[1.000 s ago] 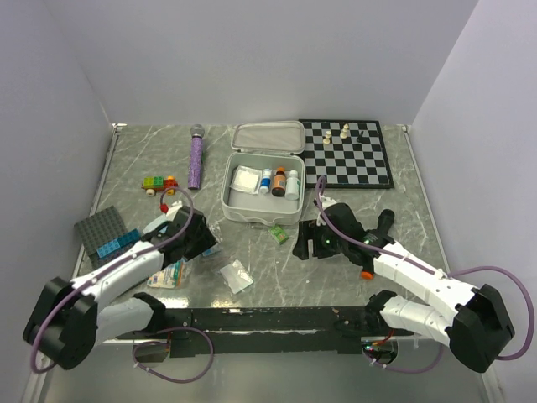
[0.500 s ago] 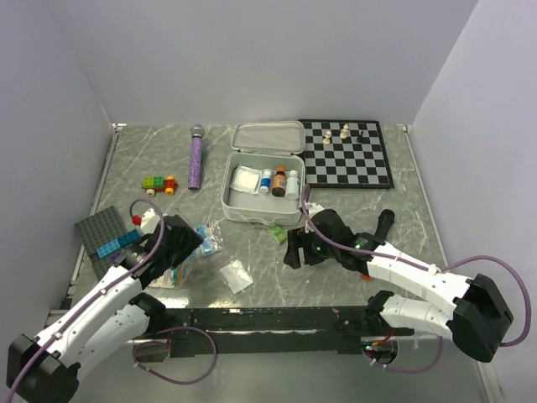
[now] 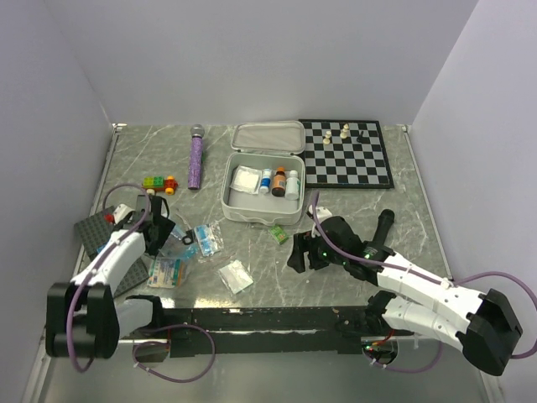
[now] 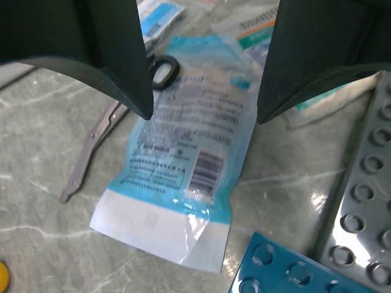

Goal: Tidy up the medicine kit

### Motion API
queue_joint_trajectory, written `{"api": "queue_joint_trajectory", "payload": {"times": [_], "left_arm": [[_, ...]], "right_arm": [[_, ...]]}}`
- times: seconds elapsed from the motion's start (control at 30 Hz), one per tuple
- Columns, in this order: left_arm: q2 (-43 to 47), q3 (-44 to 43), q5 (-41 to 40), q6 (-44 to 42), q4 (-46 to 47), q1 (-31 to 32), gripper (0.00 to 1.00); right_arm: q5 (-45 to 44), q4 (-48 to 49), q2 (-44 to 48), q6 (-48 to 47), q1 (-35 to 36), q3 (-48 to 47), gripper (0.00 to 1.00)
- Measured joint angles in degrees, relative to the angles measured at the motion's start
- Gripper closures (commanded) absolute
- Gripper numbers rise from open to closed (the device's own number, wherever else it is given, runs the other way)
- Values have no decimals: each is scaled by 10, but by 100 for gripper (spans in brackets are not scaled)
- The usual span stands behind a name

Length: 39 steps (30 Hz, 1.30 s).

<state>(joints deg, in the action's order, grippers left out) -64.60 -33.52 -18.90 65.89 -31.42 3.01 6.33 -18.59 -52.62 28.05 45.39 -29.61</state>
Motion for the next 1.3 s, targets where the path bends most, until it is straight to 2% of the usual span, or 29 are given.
{"api": "queue_joint_trajectory", "payload": {"times": [0.13,0.33,0.4,0.57,0.7,0.8,1.0,1.13,1.3], "left_arm": [[-39,-3,0,-10,23,-9,29],[-84,-7,6,-30,49,-23,38],[-89,-8,8,-39,60,-24,46],[-93,-4,21,-52,89,-26,75],[-68,-1,25,-63,83,-26,91],[-38,-3,26,-70,60,-26,99],[50,-72,37,-93,-7,-26,99],[108,-133,56,-113,-7,-26,99],[148,-144,109,-166,15,-16,99]], "right_arm": [[2,-2,17,5,0,1,16],[21,-3,36,13,0,-1,16],[23,-3,36,14,0,-3,16],[24,-7,36,14,0,-5,16],[24,-12,35,15,0,-5,16],[23,-18,34,15,0,-9,16],[19,-26,30,13,0,-28,16],[16,-31,29,12,0,-35,16],[1,-45,30,5,0,-43,16]]}}
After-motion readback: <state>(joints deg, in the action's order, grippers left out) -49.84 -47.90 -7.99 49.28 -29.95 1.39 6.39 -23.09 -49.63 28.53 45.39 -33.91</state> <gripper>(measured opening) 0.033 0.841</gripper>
